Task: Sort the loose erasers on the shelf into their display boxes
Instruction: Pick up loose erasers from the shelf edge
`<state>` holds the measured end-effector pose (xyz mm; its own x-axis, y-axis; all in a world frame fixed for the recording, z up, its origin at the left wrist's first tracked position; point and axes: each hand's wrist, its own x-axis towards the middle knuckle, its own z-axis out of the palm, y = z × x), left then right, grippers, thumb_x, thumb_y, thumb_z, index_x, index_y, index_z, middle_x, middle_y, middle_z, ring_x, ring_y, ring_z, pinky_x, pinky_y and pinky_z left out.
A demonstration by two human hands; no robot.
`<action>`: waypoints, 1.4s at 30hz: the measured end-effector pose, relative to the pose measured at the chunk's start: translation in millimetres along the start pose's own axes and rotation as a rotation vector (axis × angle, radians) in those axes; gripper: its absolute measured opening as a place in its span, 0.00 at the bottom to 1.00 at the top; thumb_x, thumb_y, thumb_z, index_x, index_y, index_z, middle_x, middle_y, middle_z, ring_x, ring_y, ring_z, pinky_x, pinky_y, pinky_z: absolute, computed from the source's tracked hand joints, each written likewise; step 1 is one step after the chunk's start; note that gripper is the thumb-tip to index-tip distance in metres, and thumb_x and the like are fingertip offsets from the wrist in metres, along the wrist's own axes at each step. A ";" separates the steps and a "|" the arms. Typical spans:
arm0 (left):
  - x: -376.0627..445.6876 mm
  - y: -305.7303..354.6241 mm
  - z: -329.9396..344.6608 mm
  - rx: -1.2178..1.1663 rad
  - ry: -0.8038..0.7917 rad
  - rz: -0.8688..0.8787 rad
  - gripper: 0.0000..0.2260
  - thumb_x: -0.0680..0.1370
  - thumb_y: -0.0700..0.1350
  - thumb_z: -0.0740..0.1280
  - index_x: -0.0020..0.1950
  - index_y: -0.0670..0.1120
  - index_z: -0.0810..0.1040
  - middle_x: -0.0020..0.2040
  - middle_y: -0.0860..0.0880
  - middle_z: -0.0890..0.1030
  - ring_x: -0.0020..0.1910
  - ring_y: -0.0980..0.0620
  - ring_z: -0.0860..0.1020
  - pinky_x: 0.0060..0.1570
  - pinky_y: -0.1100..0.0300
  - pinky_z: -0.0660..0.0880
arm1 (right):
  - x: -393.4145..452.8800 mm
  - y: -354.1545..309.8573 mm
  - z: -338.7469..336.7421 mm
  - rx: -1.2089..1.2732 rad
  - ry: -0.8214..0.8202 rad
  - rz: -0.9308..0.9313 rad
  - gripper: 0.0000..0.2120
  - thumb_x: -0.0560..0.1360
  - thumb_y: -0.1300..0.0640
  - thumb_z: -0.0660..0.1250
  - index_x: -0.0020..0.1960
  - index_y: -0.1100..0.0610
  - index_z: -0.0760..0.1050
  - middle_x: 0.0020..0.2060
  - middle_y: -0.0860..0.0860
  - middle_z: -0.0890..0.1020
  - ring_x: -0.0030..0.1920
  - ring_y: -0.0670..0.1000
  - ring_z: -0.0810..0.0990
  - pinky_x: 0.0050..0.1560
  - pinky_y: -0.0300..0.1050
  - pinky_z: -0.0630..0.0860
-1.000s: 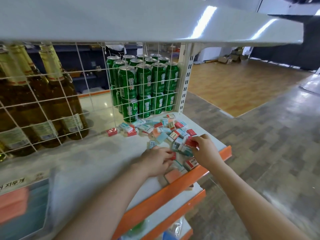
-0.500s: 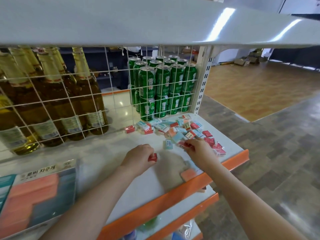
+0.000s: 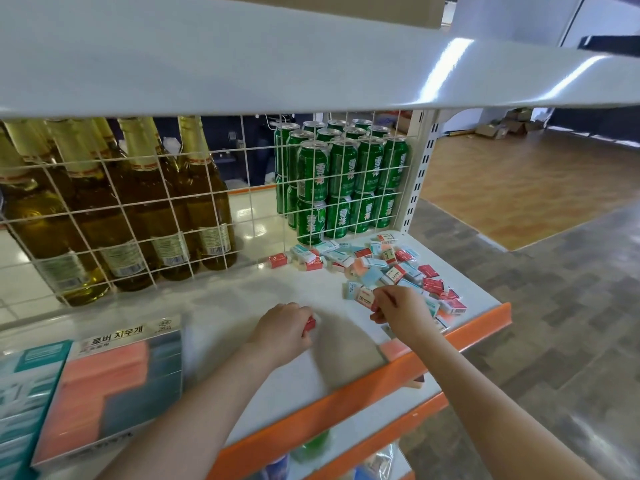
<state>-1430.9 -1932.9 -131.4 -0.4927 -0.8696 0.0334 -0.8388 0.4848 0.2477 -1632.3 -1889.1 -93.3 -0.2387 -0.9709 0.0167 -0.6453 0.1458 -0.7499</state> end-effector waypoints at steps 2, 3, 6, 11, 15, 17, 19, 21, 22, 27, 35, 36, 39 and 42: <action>-3.8 -2.0 -2.5 0.045 -0.034 0.009 0.13 0.75 0.43 0.60 0.58 0.49 0.76 0.53 0.46 0.78 0.55 0.45 0.75 0.52 0.58 0.71 | -2.8 -1.8 3.5 0.006 0.001 0.014 0.13 0.79 0.64 0.54 0.50 0.69 0.77 0.39 0.58 0.81 0.37 0.52 0.81 0.49 0.50 0.80; -5.5 -2.5 -4.1 0.058 -0.051 0.008 0.13 0.75 0.42 0.59 0.58 0.47 0.76 0.54 0.45 0.77 0.56 0.44 0.75 0.52 0.57 0.70 | -4.3 -3.0 5.0 0.008 0.001 0.021 0.13 0.79 0.65 0.54 0.51 0.69 0.77 0.40 0.59 0.81 0.39 0.54 0.82 0.49 0.50 0.80; -9.0 -5.1 -7.5 0.048 -0.068 -0.013 0.15 0.76 0.40 0.58 0.61 0.46 0.75 0.57 0.44 0.74 0.57 0.44 0.74 0.54 0.57 0.70 | -7.5 -5.0 9.8 0.001 -0.018 0.062 0.13 0.78 0.65 0.56 0.58 0.65 0.76 0.41 0.58 0.82 0.42 0.54 0.83 0.50 0.49 0.80; -14.7 -13.8 -8.1 -0.065 -0.030 -0.079 0.14 0.75 0.39 0.59 0.60 0.45 0.76 0.56 0.45 0.74 0.55 0.44 0.75 0.52 0.56 0.72 | -11.9 -3.7 14.7 -0.117 -0.031 0.043 0.12 0.77 0.60 0.61 0.59 0.59 0.76 0.43 0.52 0.82 0.42 0.50 0.82 0.49 0.46 0.80; -18.3 -17.6 -12.6 -0.346 0.094 -0.211 0.09 0.74 0.41 0.66 0.52 0.42 0.79 0.51 0.46 0.80 0.52 0.47 0.77 0.50 0.58 0.72 | -14.4 -5.5 18.9 -0.202 -0.056 0.035 0.11 0.77 0.59 0.61 0.57 0.57 0.77 0.48 0.52 0.82 0.45 0.50 0.80 0.46 0.44 0.78; -19.8 -18.9 -15.6 -0.533 0.127 -0.296 0.07 0.72 0.40 0.70 0.49 0.43 0.80 0.46 0.47 0.81 0.47 0.49 0.78 0.46 0.62 0.72 | -15.5 -7.8 22.2 -0.208 -0.055 0.031 0.10 0.77 0.59 0.61 0.56 0.56 0.77 0.49 0.52 0.82 0.45 0.50 0.79 0.44 0.42 0.76; -22.5 -21.7 -17.2 -0.708 0.134 -0.345 0.06 0.71 0.37 0.71 0.45 0.46 0.79 0.43 0.47 0.81 0.44 0.49 0.78 0.45 0.60 0.72 | -15.8 -11.3 25.6 -0.182 -0.046 0.018 0.10 0.76 0.59 0.62 0.56 0.56 0.77 0.48 0.51 0.82 0.43 0.49 0.77 0.40 0.37 0.72; -25.0 -26.3 -17.3 -0.840 0.151 -0.370 0.10 0.72 0.34 0.70 0.41 0.49 0.77 0.43 0.44 0.82 0.45 0.46 0.79 0.46 0.58 0.74 | -15.8 -16.4 29.2 -0.162 -0.046 0.007 0.11 0.76 0.61 0.61 0.55 0.55 0.77 0.47 0.50 0.81 0.43 0.47 0.75 0.35 0.33 0.68; -26.5 -28.2 -17.8 -0.877 0.157 -0.382 0.10 0.72 0.34 0.68 0.41 0.49 0.77 0.44 0.43 0.82 0.45 0.46 0.79 0.46 0.59 0.73 | -16.1 -19.0 31.3 -0.153 -0.053 0.001 0.11 0.76 0.61 0.61 0.55 0.55 0.78 0.47 0.49 0.80 0.43 0.47 0.75 0.36 0.33 0.68; -36.3 -31.9 -24.4 -1.042 0.196 -0.402 0.10 0.74 0.31 0.66 0.53 0.39 0.79 0.42 0.47 0.80 0.38 0.55 0.77 0.38 0.73 0.73 | -17.3 -29.6 44.8 -0.081 -0.090 -0.031 0.10 0.77 0.62 0.61 0.56 0.56 0.78 0.51 0.52 0.81 0.48 0.48 0.78 0.46 0.36 0.72; -54.9 -37.2 -35.7 -1.029 0.248 -0.407 0.08 0.76 0.35 0.65 0.50 0.46 0.79 0.40 0.51 0.78 0.39 0.57 0.77 0.42 0.68 0.74 | -19.7 -45.4 62.1 -0.063 -0.093 -0.086 0.11 0.77 0.63 0.60 0.56 0.59 0.78 0.40 0.47 0.77 0.39 0.43 0.74 0.33 0.27 0.67; -56.7 -39.0 -36.4 -0.938 0.264 -0.394 0.07 0.77 0.37 0.64 0.50 0.48 0.79 0.41 0.51 0.77 0.40 0.56 0.76 0.41 0.66 0.73 | -20.2 -46.6 63.3 -0.061 -0.093 -0.083 0.11 0.77 0.62 0.60 0.56 0.58 0.78 0.41 0.47 0.77 0.41 0.45 0.75 0.34 0.27 0.66; -61.4 -43.4 -36.2 -0.640 0.230 -0.325 0.10 0.76 0.40 0.66 0.56 0.50 0.76 0.46 0.51 0.75 0.45 0.53 0.75 0.41 0.63 0.71 | -21.9 -50.2 65.0 -0.069 -0.097 -0.073 0.10 0.77 0.62 0.60 0.55 0.57 0.78 0.44 0.48 0.79 0.45 0.47 0.76 0.38 0.32 0.69; -64.1 -43.6 -35.1 -0.541 0.195 -0.285 0.12 0.74 0.42 0.68 0.58 0.48 0.77 0.51 0.50 0.78 0.46 0.54 0.75 0.47 0.63 0.72 | -24.7 -51.4 65.6 -0.084 -0.096 -0.072 0.10 0.77 0.61 0.61 0.55 0.57 0.78 0.47 0.49 0.80 0.46 0.47 0.76 0.39 0.32 0.69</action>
<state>-1354.7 -1901.6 -110.4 -0.1734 -0.9832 0.0572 -0.6704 0.1604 0.7245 -1545.7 -1885.1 -98.6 -0.1218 -0.9926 0.0025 -0.7180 0.0863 -0.6907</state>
